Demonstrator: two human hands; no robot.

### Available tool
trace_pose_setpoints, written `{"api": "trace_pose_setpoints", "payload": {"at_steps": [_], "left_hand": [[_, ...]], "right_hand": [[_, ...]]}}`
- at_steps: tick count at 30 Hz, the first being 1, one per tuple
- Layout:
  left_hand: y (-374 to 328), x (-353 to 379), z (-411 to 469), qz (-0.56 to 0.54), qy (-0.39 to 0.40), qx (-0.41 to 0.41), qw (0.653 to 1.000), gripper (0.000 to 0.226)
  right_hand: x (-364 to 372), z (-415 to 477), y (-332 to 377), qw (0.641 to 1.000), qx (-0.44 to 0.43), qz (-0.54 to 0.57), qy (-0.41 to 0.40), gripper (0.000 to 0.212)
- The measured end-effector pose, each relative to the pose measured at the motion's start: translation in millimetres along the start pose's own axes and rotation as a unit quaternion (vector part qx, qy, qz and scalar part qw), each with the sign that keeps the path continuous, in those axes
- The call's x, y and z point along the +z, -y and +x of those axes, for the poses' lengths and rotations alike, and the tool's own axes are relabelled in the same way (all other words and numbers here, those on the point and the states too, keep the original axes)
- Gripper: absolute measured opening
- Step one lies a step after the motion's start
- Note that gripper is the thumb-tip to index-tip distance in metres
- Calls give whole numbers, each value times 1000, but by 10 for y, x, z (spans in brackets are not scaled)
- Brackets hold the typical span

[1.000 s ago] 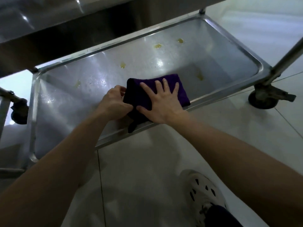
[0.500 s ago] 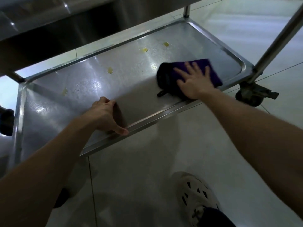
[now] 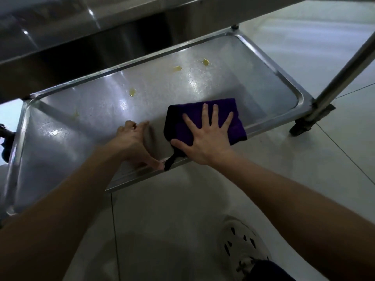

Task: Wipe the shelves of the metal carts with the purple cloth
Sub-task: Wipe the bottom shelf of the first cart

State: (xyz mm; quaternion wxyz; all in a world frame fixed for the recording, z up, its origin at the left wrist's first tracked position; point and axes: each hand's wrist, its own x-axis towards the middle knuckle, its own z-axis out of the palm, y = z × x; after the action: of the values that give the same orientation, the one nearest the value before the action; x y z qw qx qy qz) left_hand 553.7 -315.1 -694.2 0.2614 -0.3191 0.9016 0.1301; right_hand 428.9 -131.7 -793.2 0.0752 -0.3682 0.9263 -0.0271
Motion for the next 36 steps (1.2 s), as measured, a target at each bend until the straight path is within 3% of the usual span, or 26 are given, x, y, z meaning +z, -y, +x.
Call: {"api": "trace_pose_setpoints", "payload": {"at_steps": [5,11,14,16,21,25,27,32,36], "left_hand": [[-55,-37,60,38,5,25,999,173],[-43,-12,69,37,13,36,999,175],[-49,-16,85,43,8,42,998,177],[-56,-27,83,44,5,40,998,176],[-76,-24,88,60,-2,39,997,174],[-59,-38,93,64,-3,36,997,173],[-61,-46,78,62,-4,36,997,173],[-109,-49,32,46,5,36,998,176],[-133,-47,-6,46,4,38,998,176]], "right_hand": [[-24,97,-343,999,-19,19,-19,86],[-320,455,-1727,987,151,51,0,84],[-311,505,-1701,984,166,57,12,91],[-262,542,-1285,992,121,35,4,92],[-152,707,-67,994,-101,22,22,84],[-223,912,-112,987,-151,45,15,67],[-301,1032,-405,993,-104,57,5,63],[-428,976,-1617,991,108,76,-10,64],[-385,624,-1750,983,164,82,-11,69]]}}
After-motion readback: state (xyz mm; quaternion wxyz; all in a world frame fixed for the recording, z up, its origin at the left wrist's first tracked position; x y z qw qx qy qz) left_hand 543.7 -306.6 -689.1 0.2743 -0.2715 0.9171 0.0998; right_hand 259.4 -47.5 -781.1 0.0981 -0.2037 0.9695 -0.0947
